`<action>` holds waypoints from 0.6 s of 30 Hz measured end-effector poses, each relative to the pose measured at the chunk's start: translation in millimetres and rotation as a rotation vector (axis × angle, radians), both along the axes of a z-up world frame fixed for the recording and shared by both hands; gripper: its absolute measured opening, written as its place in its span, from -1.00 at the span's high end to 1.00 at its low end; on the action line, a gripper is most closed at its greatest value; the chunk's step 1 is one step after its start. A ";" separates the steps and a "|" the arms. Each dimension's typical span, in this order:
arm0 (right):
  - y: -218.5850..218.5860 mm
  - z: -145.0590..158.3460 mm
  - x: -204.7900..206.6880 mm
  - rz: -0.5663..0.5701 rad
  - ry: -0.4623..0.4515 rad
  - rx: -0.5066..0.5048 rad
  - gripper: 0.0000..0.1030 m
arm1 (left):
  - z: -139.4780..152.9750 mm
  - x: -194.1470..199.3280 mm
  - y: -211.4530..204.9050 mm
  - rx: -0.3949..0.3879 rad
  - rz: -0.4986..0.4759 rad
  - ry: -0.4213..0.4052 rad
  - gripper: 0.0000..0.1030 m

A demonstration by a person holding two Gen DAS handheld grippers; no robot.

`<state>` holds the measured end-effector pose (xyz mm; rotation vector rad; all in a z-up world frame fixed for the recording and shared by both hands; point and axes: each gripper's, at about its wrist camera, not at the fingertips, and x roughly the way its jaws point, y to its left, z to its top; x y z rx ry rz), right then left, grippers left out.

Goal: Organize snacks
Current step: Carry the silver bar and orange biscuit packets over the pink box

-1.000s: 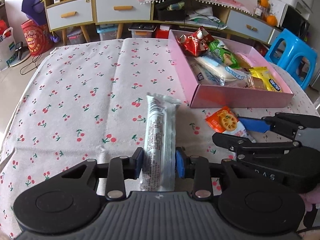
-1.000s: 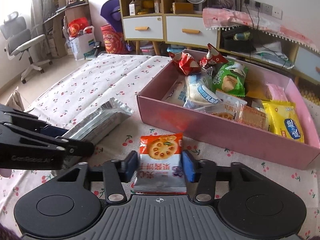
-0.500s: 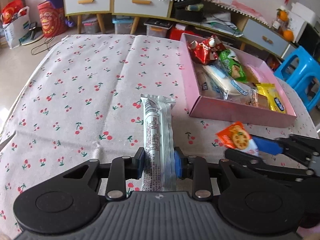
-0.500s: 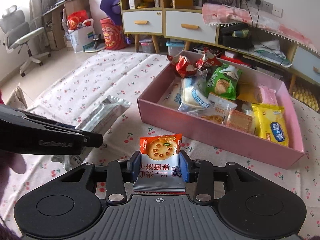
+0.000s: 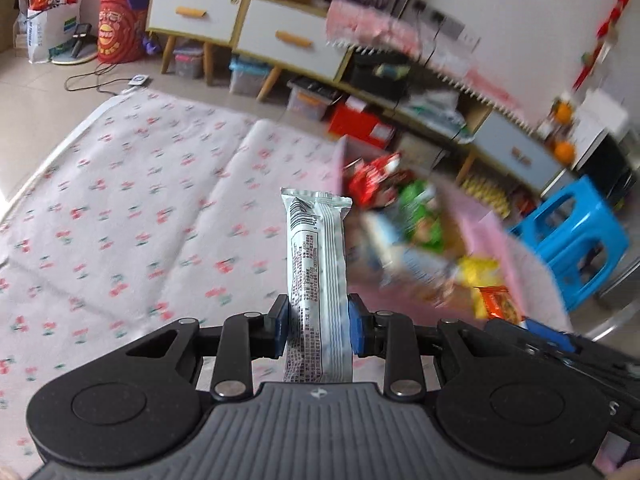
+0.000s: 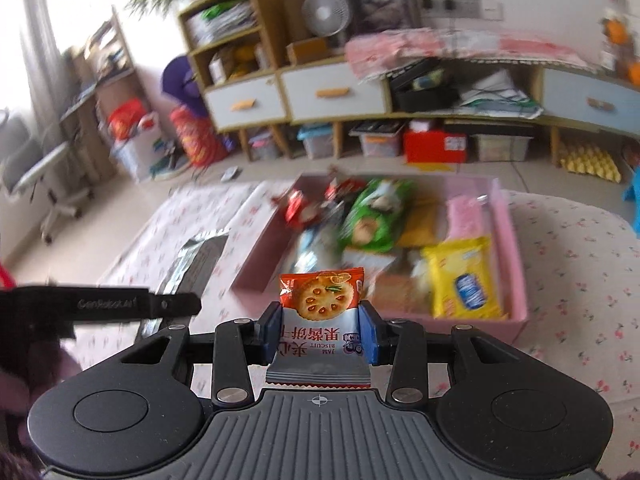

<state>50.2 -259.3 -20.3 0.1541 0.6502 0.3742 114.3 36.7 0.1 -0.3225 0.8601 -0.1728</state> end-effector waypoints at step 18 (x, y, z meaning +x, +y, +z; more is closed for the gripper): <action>-109.6 -38.5 68.3 -0.222 0.095 0.291 0.24 | -21.1 84.8 -110.9 -0.009 -0.309 -0.030 0.47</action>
